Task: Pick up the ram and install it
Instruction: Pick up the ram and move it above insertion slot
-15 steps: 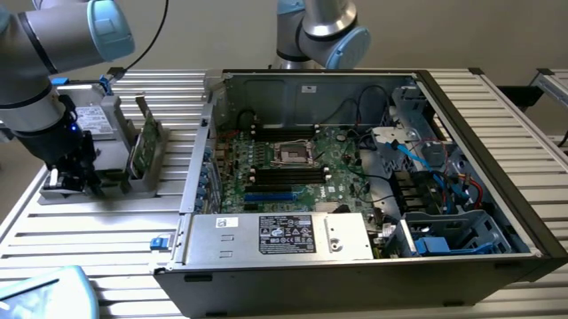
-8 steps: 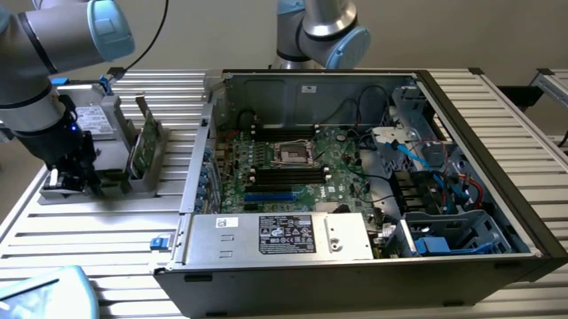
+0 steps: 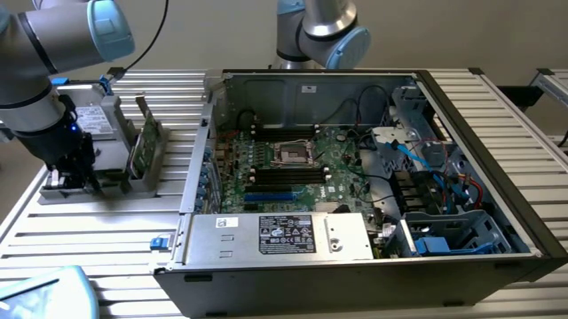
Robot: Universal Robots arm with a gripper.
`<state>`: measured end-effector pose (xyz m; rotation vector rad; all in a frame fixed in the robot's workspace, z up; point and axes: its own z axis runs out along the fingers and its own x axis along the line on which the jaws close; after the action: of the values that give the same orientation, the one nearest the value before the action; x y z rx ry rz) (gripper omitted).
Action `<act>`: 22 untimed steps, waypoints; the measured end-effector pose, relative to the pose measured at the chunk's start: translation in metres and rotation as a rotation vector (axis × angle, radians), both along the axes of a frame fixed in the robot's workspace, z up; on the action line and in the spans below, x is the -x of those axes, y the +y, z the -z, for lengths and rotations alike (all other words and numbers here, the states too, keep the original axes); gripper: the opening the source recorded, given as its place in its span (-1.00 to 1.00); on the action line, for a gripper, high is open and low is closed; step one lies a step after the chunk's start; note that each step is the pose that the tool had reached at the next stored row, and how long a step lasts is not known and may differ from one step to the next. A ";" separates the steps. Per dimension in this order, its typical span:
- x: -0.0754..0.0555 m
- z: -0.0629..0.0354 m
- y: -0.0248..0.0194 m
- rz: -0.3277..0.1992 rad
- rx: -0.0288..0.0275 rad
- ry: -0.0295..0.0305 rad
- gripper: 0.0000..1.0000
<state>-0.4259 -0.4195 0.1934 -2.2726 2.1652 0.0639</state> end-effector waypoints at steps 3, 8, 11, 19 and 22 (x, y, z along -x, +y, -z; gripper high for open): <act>0.000 0.0000 0.0000 0.000 0.0000 0.0000 -0.72; 0.000 0.0000 0.0000 0.000 -0.0001 -0.0001 -0.72; 0.000 0.0000 0.0000 0.000 0.0000 0.0000 -0.72; 0.000 -0.0082 0.0000 0.000 -0.0001 -0.0001 -0.72; 0.000 -0.0112 0.0000 0.000 -0.0001 -0.0002 -0.72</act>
<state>-0.4259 -0.4195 0.2046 -2.2724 2.1651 0.0638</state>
